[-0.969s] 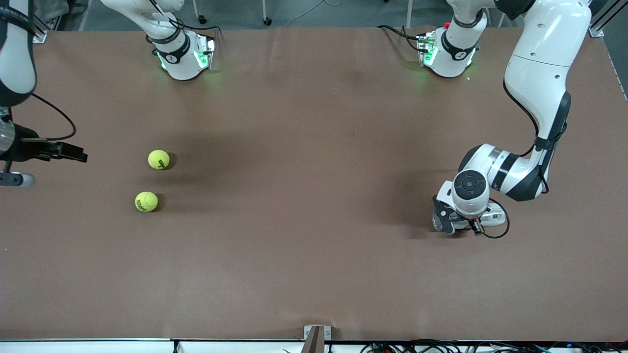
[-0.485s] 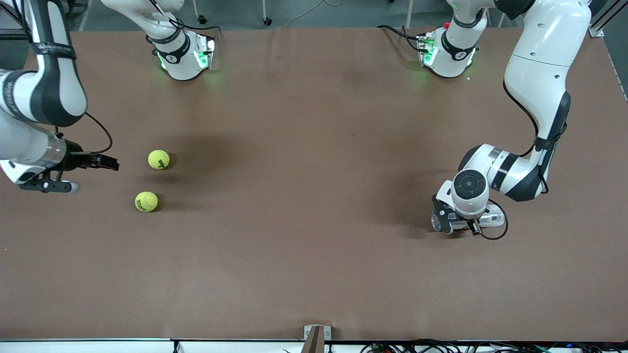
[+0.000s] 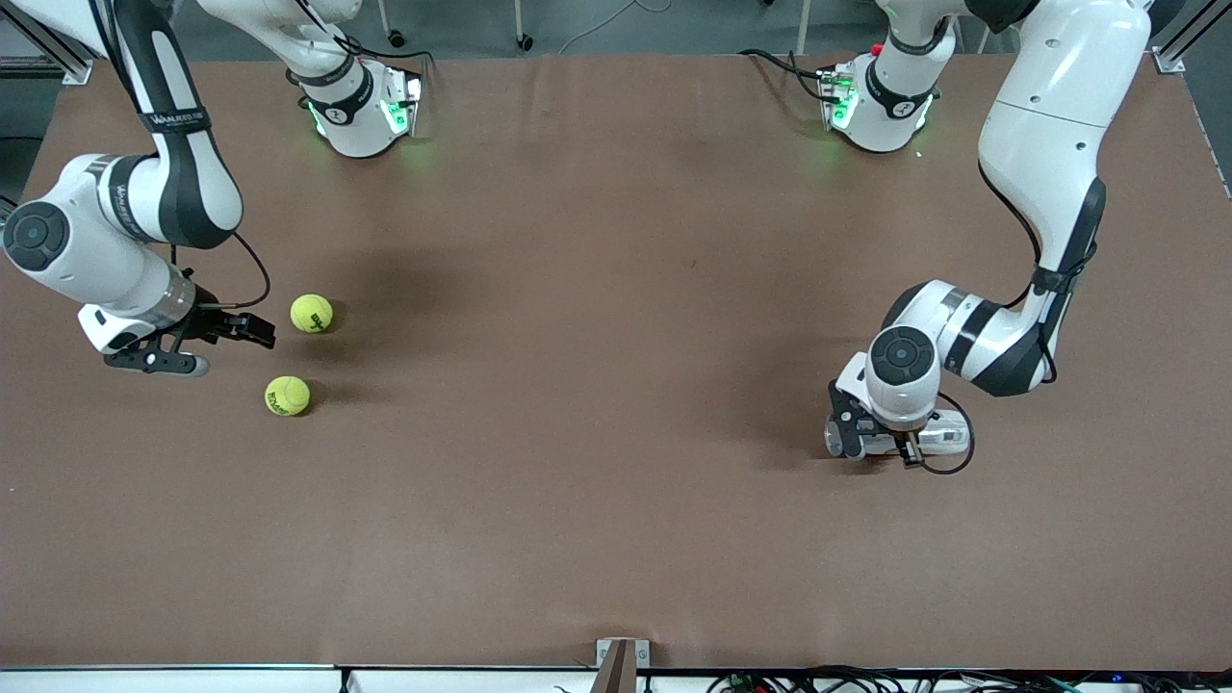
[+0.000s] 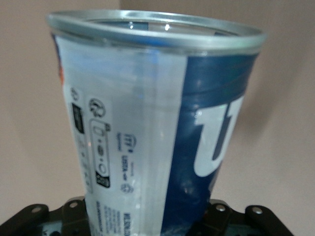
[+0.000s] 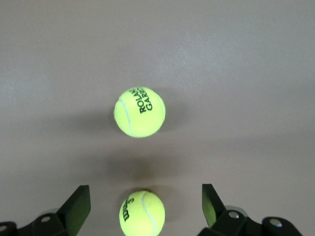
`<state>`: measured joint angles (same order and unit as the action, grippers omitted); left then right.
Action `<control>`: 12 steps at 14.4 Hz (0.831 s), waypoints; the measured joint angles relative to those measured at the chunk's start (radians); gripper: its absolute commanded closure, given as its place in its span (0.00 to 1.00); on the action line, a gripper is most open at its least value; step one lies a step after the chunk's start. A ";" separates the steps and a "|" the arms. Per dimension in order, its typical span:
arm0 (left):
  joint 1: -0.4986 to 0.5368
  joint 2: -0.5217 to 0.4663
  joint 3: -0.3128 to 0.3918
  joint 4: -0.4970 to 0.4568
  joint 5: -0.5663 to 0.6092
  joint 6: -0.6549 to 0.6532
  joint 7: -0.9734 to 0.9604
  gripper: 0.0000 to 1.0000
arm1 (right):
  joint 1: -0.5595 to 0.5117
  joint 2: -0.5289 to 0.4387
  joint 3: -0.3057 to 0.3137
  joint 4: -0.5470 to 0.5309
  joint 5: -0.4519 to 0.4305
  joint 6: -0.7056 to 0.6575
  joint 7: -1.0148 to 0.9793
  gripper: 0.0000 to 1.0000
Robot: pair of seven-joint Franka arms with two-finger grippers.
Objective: Insert tennis ball vertically with right arm
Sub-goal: 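Reach the right gripper toward the ROLAND GARROS tennis ball, then grasp the ball with the right gripper while the left gripper moves the can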
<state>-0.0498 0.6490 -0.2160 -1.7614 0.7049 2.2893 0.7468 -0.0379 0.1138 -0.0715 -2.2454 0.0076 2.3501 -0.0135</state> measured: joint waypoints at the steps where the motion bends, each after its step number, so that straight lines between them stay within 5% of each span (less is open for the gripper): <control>1: 0.002 -0.006 -0.026 0.018 -0.010 -0.034 0.000 0.36 | 0.004 0.008 0.000 -0.004 0.006 0.029 0.000 0.00; 7: -0.007 -0.031 -0.190 0.121 -0.278 -0.126 -0.007 0.36 | 0.032 0.137 0.001 -0.002 0.029 0.212 0.002 0.00; 12: -0.008 -0.019 -0.256 0.141 -0.502 0.083 -0.007 0.35 | 0.043 0.203 0.000 0.041 0.035 0.222 0.004 0.00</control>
<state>-0.0582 0.6297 -0.4716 -1.6206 0.2025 2.3727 0.7397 0.0046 0.3172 -0.0715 -2.2042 0.0422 2.5724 -0.0095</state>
